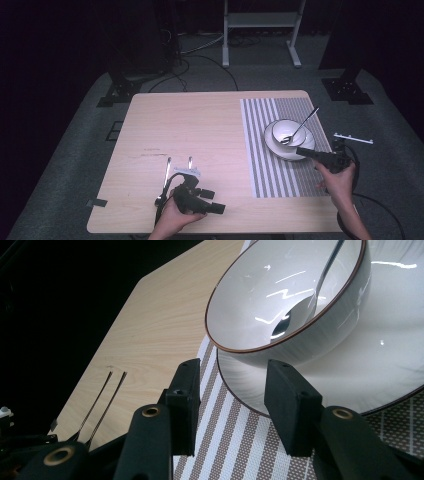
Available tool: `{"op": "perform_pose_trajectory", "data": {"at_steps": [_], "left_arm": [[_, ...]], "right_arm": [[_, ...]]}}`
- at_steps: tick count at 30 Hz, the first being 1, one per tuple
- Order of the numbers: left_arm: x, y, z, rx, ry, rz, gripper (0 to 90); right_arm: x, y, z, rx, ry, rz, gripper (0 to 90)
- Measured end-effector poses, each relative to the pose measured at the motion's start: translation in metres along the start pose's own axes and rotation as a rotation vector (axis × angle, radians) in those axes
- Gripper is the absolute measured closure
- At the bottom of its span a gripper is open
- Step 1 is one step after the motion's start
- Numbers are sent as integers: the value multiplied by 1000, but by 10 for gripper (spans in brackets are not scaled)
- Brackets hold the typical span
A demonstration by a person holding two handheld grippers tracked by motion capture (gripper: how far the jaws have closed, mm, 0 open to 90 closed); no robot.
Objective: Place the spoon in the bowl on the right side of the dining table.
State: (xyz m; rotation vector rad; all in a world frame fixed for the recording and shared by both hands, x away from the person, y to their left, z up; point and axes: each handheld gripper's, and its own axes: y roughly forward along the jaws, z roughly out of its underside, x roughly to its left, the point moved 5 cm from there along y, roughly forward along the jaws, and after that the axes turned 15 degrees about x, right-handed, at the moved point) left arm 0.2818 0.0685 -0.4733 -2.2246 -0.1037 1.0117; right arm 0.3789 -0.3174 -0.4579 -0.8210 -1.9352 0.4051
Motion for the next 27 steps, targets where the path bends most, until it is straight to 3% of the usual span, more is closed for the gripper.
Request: {"op": "perform_pose_trajectory", "data": {"at_steps": [27], "left_arm": [[1,-1,1,2,2,-6,55]], "right_arm": [[10,13,26,40,-10,-40,555]]}}
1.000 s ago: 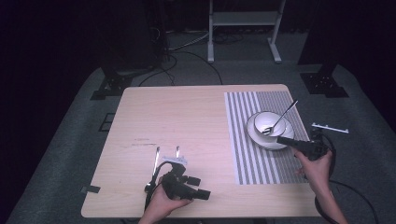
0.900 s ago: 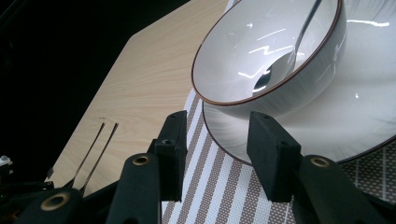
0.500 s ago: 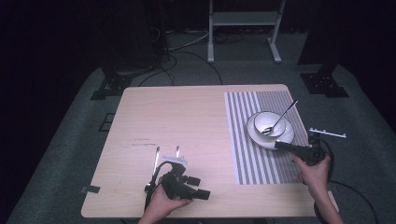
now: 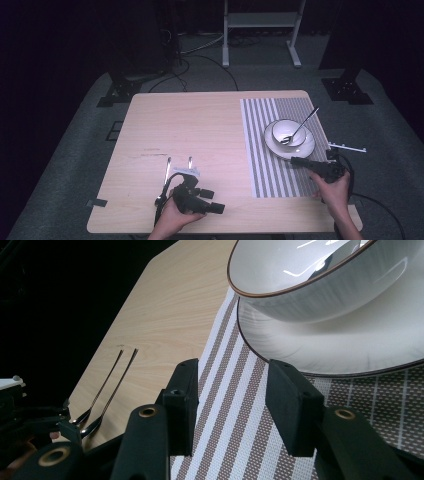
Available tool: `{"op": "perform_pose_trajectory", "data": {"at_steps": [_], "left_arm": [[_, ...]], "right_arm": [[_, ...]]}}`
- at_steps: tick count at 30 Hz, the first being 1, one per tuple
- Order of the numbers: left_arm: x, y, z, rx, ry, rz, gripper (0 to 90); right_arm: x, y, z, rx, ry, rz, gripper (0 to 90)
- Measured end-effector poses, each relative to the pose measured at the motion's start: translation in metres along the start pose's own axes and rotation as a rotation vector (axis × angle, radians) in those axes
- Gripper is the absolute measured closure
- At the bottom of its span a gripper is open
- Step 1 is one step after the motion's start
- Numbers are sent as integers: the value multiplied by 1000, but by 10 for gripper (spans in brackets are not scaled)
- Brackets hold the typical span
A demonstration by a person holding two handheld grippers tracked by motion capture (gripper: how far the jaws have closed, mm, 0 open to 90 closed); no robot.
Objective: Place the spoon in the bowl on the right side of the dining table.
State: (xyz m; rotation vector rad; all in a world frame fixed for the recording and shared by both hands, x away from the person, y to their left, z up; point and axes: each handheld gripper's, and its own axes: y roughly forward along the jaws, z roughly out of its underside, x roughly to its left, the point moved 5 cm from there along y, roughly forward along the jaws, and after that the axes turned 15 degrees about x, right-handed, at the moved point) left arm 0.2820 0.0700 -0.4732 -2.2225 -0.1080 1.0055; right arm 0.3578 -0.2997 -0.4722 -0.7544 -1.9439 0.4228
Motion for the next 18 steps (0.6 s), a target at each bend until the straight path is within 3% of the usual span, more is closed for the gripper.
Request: {"op": "perform_pose_trajectory", "data": {"at_steps": [15,18], "left_arm": [[0,-1,0,-2,-2,-1,55],[0,-1,0,-3,-3,-1,55]], "right_arm": [[7,6,12,9,-13,-16,538],[10,9,16,13,-20,-22,493]]}}
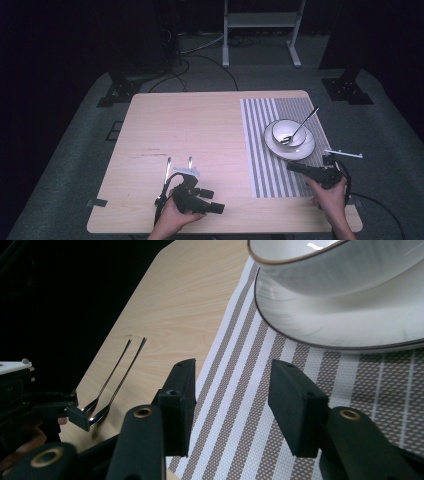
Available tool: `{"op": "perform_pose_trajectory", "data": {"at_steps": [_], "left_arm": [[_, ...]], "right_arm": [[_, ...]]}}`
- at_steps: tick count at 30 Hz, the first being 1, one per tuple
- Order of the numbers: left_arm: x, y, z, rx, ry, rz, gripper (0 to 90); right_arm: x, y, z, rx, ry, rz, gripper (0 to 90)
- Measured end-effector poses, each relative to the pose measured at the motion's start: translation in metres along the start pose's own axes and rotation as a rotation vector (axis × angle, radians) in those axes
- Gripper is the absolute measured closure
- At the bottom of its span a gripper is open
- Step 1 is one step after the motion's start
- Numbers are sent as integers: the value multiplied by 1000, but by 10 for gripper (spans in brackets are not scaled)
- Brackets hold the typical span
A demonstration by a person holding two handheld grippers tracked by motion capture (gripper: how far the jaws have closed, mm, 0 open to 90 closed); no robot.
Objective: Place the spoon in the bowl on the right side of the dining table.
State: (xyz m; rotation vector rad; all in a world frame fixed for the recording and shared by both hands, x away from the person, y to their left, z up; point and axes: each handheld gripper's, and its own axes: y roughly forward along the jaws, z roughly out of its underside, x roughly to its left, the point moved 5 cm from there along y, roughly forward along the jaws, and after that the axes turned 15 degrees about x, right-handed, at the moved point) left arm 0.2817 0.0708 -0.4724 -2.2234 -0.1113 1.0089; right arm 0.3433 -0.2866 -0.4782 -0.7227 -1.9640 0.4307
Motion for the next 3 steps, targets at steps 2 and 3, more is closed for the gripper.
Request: {"op": "perform_pose_trajectory", "data": {"at_steps": [2,3], "left_arm": [[-1,0,0,-1,3,2,55],[-1,0,-1,-1,5,2,55]], "right_arm": [[3,1,3,2,-6,-2,472],[4,2,4,1,-13,0,465]]}}
